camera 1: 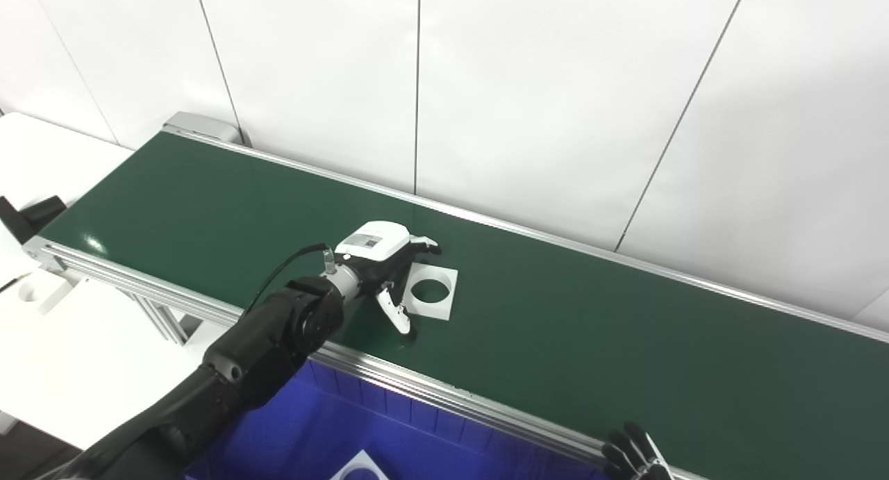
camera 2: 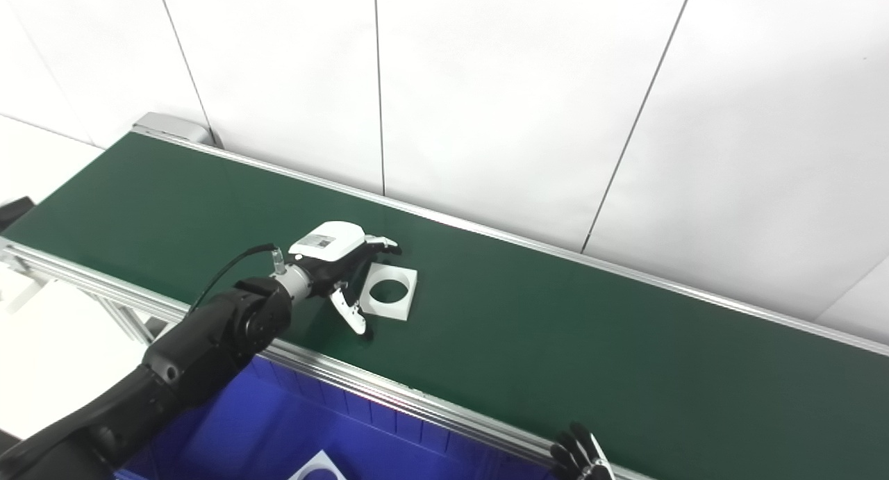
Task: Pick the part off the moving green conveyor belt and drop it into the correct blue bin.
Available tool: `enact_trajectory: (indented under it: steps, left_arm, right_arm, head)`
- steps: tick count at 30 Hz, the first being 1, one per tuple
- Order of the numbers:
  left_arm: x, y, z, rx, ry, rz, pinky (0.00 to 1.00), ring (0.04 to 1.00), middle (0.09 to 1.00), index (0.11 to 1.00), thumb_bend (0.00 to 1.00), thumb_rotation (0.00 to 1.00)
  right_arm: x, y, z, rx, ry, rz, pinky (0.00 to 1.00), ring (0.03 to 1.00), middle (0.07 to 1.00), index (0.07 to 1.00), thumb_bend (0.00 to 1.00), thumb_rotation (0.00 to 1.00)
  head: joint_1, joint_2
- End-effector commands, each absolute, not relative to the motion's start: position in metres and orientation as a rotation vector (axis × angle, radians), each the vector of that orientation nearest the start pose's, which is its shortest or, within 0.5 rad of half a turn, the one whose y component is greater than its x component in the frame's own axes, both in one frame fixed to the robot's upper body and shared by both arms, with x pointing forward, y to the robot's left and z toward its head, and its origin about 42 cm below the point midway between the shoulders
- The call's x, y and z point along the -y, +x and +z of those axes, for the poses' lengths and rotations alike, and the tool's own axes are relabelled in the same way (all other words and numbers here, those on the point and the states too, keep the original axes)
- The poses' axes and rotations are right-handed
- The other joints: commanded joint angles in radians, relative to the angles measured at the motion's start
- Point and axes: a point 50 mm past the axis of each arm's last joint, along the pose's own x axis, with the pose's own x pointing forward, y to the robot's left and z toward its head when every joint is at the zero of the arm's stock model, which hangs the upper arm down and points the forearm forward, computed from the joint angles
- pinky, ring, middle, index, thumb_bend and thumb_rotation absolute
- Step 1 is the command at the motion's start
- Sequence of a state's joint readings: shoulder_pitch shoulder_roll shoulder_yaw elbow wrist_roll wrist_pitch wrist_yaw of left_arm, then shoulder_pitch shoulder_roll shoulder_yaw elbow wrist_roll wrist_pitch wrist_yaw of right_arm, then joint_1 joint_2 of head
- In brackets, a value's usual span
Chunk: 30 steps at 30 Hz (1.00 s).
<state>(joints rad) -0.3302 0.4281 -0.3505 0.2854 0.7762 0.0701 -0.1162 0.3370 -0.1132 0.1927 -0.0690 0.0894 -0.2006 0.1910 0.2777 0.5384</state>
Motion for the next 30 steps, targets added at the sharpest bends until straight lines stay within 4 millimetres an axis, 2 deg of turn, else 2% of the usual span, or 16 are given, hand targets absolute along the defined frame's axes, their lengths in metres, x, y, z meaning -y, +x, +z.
enact_trajectory:
  steps: [1,2,3,4,6,7,9,13,18,20,22,30]
  left_arm:
    - [-0.277,0.381,0.104,-0.051,1.341,-0.333,0.8,0.795,0.763,0.709,0.81,0.08]
    - [-0.277,0.381,0.103,-0.04,1.34,-0.328,0.8,0.784,0.749,0.68,0.8,0.07]
    - [-0.276,0.381,0.102,-0.032,1.34,-0.324,0.79,0.766,0.73,0.589,0.66,0.06]
    - [-0.276,0.381,0.102,-0.021,1.339,-0.32,0.79,0.757,0.72,0.542,0.59,0.06]
    - [-0.277,0.381,0.101,0.006,1.337,-0.313,0.72,0.68,0.62,0.492,0.53,0.03]
    - [-0.277,0.382,0.101,0.013,1.333,-0.31,0.68,0.64,0.575,0.484,0.52,0.01]
    - [-0.277,0.382,0.101,0.015,1.325,-0.306,0.66,0.613,0.55,0.482,0.52,0.0]
    - [-0.278,0.382,0.104,0.022,1.302,-0.304,0.66,0.629,0.564,0.471,0.51,0.0]
    - [-0.278,0.382,0.108,0.028,1.297,-0.301,0.6,0.602,0.561,0.473,0.51,0.0]
    - [-0.278,0.382,0.109,0.027,1.288,-0.299,0.61,0.613,0.564,0.472,0.51,0.0]
    - [-0.278,0.381,0.109,0.031,1.281,-0.297,0.65,0.649,0.509,0.482,0.52,0.0]
    - [-0.275,0.375,0.118,0.064,1.268,-0.296,0.63,0.63,0.568,0.466,0.51,0.0]
  right_arm:
    - [0.198,0.162,0.064,0.019,0.039,0.315,0.85,0.879,0.893,0.933,0.62,0.27]
    - [0.198,0.162,0.064,0.02,0.041,0.314,0.85,0.878,0.893,0.932,0.62,0.27]
    - [0.197,0.162,0.064,0.02,0.041,0.314,0.85,0.877,0.891,0.932,0.62,0.26]
    - [0.197,0.162,0.064,0.02,0.042,0.312,0.85,0.877,0.89,0.931,0.62,0.26]
    - [0.197,0.162,0.064,0.02,0.043,0.312,0.85,0.876,0.888,0.931,0.62,0.26]
    - [0.196,0.162,0.064,0.021,0.043,0.312,0.85,0.875,0.887,0.931,0.62,0.26]
    - [0.197,0.162,0.064,0.019,0.043,0.313,0.85,0.873,0.886,0.93,0.62,0.27]
    - [0.196,0.162,0.064,0.017,0.042,0.311,0.85,0.875,0.89,0.929,0.63,0.28]
    - [0.195,0.162,0.064,0.018,0.044,0.312,0.85,0.878,0.89,0.929,0.63,0.28]
    - [0.195,0.162,0.064,0.017,0.042,0.313,0.86,0.88,0.892,0.932,0.63,0.28]
    - [0.195,0.162,0.065,0.018,0.042,0.313,0.86,0.881,0.893,0.933,0.63,0.28]
    - [0.195,0.162,0.065,0.019,0.043,0.313,0.86,0.877,0.889,0.934,0.64,0.28]
  head:
    - [-0.001,0.001]
    - [-0.002,0.0]
    - [-0.002,0.0]
    - [-0.004,0.0]
    - [-0.004,0.0]
    - [-0.004,0.0]
    - [-0.004,0.0]
    - [-0.005,0.0]
    - [-0.009,0.001]
    - [-0.01,0.001]
    - [-0.01,0.002]
    - [-0.016,0.008]
